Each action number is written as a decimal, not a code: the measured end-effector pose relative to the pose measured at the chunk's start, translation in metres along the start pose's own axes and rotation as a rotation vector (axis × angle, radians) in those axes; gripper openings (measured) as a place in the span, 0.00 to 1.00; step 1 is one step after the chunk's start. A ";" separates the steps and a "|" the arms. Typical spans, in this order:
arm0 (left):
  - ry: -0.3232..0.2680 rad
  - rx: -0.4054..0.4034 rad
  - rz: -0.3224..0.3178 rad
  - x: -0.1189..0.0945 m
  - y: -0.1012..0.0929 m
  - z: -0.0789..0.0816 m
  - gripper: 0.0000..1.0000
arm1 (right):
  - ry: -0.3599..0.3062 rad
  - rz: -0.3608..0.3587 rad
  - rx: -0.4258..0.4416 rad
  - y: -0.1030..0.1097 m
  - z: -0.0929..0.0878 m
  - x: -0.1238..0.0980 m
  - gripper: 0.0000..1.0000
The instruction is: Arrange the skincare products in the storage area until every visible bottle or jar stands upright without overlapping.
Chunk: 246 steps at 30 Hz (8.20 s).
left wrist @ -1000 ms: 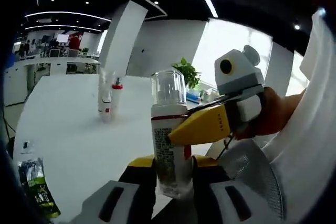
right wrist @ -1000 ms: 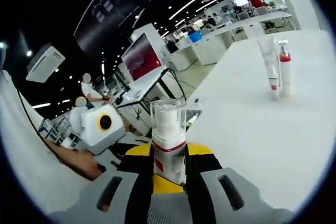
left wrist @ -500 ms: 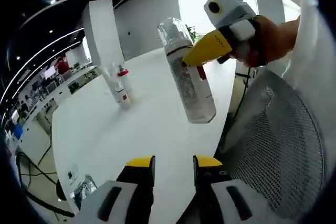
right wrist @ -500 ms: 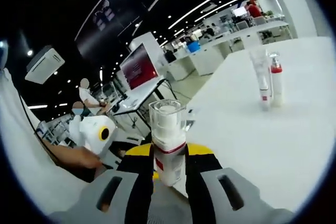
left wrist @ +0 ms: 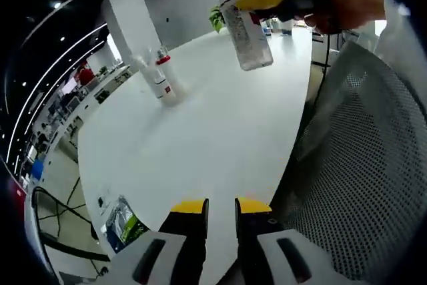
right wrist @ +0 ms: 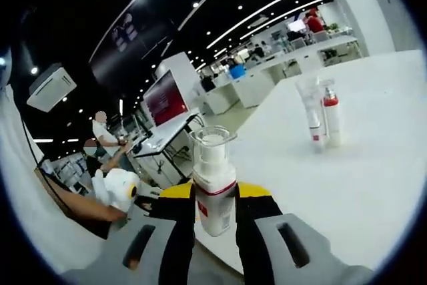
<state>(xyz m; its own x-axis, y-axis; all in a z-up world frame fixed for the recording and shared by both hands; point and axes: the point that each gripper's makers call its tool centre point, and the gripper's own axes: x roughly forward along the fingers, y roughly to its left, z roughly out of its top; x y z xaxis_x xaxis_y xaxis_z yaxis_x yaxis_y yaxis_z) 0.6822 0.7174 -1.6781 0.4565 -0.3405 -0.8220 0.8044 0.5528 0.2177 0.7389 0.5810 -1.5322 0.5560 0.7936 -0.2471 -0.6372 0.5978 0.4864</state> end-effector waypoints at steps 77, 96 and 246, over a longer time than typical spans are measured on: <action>0.174 0.029 0.188 0.000 0.032 -0.034 0.13 | 0.071 -0.260 -0.508 -0.230 0.022 0.112 0.20; 0.173 0.023 0.190 0.000 0.033 -0.035 0.13 | 0.043 -0.256 -0.515 -0.235 0.024 0.117 0.21; 0.263 -0.925 0.254 0.045 0.155 -0.093 0.75 | 0.016 -0.144 -0.520 -0.027 -0.025 0.000 0.66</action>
<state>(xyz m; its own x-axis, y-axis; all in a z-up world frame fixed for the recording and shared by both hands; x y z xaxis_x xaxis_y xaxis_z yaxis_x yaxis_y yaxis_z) 0.7924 0.8585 -1.7302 0.3855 -0.0128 -0.9226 0.0308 0.9995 -0.0010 0.7426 0.5674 -1.5667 0.6514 0.6988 -0.2957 -0.7376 0.6745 -0.0310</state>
